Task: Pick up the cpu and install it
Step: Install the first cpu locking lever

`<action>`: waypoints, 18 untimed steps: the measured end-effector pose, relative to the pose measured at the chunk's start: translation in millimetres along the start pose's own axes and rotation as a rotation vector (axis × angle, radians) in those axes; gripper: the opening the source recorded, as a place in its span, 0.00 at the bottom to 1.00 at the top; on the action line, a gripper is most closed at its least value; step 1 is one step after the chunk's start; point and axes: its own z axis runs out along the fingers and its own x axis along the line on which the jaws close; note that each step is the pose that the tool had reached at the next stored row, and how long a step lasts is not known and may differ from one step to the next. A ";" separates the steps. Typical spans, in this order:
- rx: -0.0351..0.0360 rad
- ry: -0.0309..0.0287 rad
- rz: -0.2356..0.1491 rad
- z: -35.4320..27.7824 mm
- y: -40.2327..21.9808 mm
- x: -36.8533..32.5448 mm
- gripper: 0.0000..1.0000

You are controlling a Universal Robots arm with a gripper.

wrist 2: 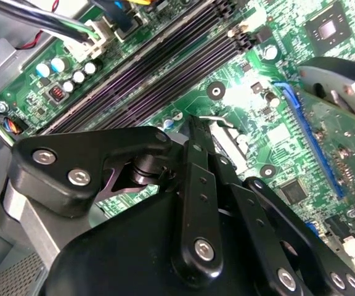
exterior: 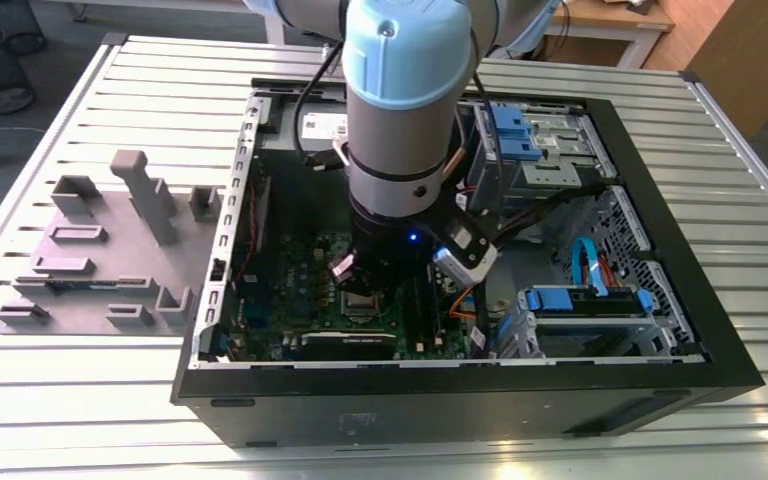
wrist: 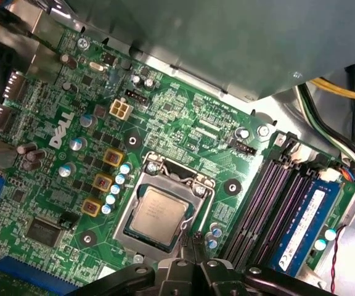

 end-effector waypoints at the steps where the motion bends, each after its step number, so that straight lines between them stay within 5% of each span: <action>1: 0.0000 0.0000 0.000 0.0 -0.9 0.4 0.11; 18: 0.0004 0.0008 0.008 6.9 -5.4 1.8 0.11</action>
